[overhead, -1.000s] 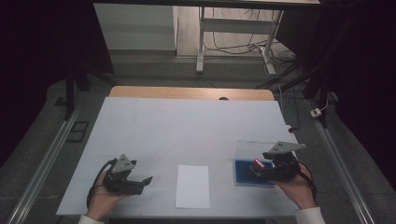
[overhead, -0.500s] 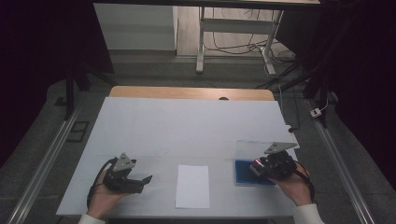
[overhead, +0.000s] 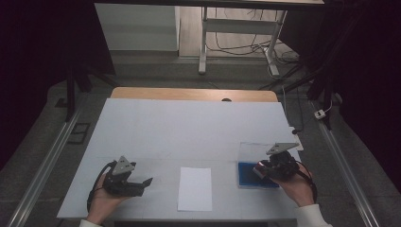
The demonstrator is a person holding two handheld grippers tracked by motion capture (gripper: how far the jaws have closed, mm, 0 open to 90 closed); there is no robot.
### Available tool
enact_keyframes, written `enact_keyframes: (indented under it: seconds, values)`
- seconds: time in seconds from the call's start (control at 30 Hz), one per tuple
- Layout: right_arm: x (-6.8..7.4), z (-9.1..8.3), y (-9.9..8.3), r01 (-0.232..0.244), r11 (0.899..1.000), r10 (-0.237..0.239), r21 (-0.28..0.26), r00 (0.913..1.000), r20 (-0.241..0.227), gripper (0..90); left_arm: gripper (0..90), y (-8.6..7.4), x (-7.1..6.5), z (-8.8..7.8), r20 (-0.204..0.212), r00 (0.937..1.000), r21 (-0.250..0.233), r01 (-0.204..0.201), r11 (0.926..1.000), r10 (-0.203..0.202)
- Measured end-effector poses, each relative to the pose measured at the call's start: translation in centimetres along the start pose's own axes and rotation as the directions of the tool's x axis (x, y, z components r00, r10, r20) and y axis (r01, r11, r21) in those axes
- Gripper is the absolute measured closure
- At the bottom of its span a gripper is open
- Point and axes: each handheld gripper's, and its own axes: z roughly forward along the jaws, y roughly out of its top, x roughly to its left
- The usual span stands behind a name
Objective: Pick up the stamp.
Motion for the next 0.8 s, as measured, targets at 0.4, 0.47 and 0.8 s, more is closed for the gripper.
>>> enact_keyframes:
  seconds: [0.4,0.47,0.8]
  values:
    - [0.3,0.2,0.1,-0.002,1.0,0.002,0.009,0.9997,0.024,70.4,15.6,-0.1,0.2,-0.1,-0.021,0.9998,0.005,-0.001,1.0,0.001]
    - [0.3,0.1,0.1,-0.001,1.0,0.001,0.006,0.9997,0.022,70.5,15.7,-0.1,0.2,-0.1,-0.021,0.9998,0.0,0.001,1.0,-0.001]
    - [0.2,-1.0,0.0,-0.01,0.998,0.01,-0.062,1.0,0.002,70.5,16.6,-0.3,0.4,-0.2,-0.019,0.9997,0.001,0.014,0.9999,-0.014]
